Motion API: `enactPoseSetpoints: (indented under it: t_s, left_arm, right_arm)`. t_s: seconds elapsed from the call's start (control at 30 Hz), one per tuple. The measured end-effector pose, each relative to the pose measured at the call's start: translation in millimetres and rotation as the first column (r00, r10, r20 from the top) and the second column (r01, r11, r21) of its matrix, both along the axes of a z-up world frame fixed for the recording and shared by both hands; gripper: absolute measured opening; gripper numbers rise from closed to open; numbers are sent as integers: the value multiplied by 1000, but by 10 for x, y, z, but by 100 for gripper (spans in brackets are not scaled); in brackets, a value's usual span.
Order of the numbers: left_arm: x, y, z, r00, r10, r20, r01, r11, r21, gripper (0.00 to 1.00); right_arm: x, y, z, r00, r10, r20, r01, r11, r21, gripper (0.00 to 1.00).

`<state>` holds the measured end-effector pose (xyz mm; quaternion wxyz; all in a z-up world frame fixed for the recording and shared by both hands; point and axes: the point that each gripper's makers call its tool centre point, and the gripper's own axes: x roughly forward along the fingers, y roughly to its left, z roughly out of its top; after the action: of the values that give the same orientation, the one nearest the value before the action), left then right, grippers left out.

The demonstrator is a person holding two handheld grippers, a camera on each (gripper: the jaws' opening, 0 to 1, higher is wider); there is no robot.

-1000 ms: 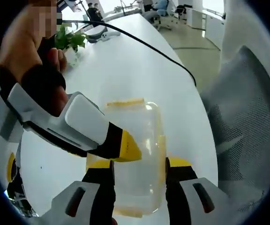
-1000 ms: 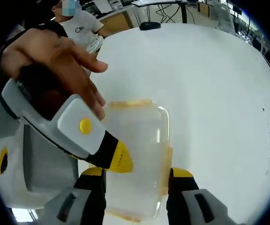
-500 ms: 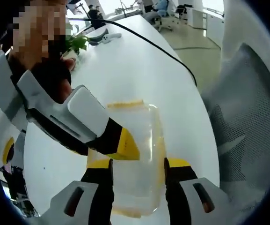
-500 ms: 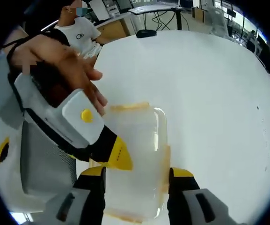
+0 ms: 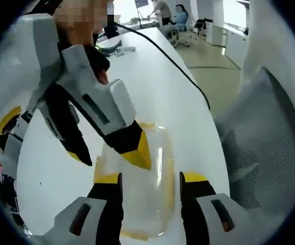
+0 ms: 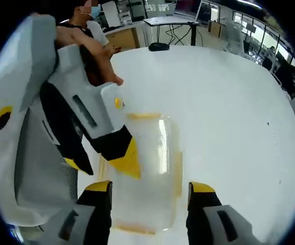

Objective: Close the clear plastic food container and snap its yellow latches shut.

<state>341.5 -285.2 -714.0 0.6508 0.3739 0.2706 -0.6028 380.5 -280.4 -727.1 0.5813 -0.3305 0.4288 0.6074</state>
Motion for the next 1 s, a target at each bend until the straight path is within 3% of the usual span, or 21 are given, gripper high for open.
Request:
enactPoseSetpoints:
  t_s: [0.3, 0.5, 0.63, 1.0]
  left_arm:
    - [150, 80, 120, 991, 111, -78, -118, 989, -91, 44]
    - [181, 141, 264, 990, 115, -85, -127, 979, -157, 50]
    - [203, 222, 261, 989, 125, -81, -137, 975, -172, 54]
    - [217, 468, 136, 983, 152, -106, -168, 971, -170, 67]
  right_arm:
    - [-58, -59, 141, 997, -44, 56, 40, 997, 71, 65]
    - [-39, -133, 179, 986, -129, 110, 115, 986, 123, 66]
    - [-118, -168, 204, 980, -130, 153, 103, 979, 173, 68]
    - [-250, -287, 177, 966, -213, 149, 170, 952, 255, 74]
